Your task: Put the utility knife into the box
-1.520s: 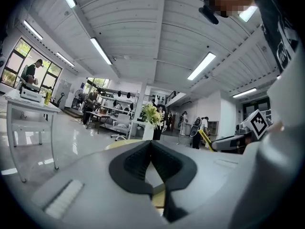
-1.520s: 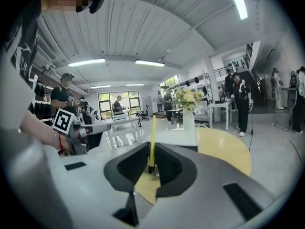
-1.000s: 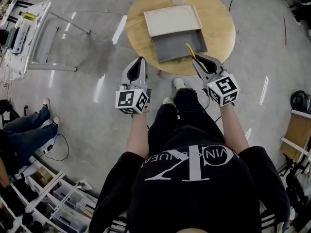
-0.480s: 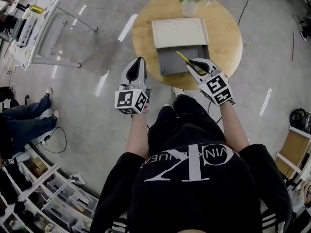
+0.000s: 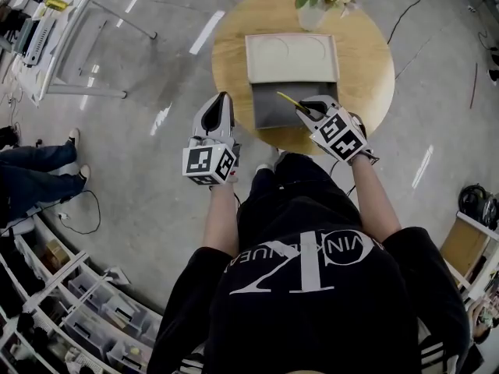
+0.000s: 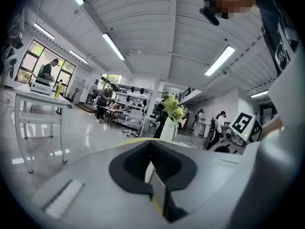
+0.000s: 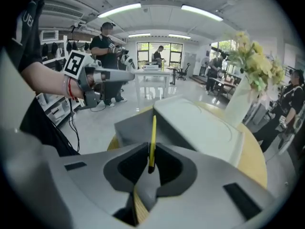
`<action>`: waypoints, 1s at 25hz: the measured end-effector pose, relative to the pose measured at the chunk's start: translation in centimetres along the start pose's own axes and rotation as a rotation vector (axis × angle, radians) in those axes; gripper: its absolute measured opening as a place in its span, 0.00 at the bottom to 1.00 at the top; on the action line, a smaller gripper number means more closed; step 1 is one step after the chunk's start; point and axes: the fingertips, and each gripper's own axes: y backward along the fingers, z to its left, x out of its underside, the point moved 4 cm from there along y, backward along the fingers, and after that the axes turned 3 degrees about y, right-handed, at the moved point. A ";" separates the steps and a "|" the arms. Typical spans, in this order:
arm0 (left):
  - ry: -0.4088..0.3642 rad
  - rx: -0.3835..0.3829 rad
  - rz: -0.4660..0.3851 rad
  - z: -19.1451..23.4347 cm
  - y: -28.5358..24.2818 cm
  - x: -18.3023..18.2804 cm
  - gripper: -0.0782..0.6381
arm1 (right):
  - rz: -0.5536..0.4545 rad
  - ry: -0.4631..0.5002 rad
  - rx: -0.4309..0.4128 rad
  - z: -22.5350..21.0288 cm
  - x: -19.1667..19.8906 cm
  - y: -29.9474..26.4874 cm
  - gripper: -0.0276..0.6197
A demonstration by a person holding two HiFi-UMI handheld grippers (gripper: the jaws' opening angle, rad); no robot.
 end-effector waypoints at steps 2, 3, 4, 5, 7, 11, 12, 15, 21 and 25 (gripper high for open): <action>-0.011 -0.007 0.009 0.2 -0.2 0.1 0.12 | 0.039 0.009 -0.034 -0.2 0.3 -0.8 0.13; -0.016 -0.011 0.015 0.2 -0.3 0.2 0.12 | 0.054 0.014 -0.052 -0.2 0.4 -1.1 0.13; -0.020 -0.014 0.021 0.3 -0.4 0.3 0.12 | 0.067 0.019 -0.070 -0.3 0.5 -1.4 0.13; -0.022 -0.017 0.027 0.3 -0.5 0.5 0.12 | 0.079 0.025 -0.089 -0.2 0.5 -1.7 0.13; -0.020 -0.023 0.038 0.5 -0.6 0.8 0.12 | 0.107 0.042 -0.132 -0.1 0.7 -2.5 0.13; -0.010 -0.044 0.050 1.1 -0.8 1.1 0.12 | 0.169 0.079 -0.209 0.3 1.2 -4.0 0.13; -0.008 -0.050 0.051 1.3 -0.8 1.1 0.12 | 0.182 0.095 -0.223 0.3 1.3 -4.3 0.13; 0.003 -0.067 0.055 1.7 -1.0 1.4 0.12 | 0.203 0.133 -0.256 0.1 1.5 -5.0 0.13; 0.030 -0.080 0.060 2.0 -1.4 1.9 0.12 | 0.227 0.152 -0.309 0.2 1.9 -5.6 0.13; 0.041 -0.083 0.062 2.0 -1.5 2.0 0.12 | 0.235 0.163 -0.336 0.6 2.1 -5.8 0.13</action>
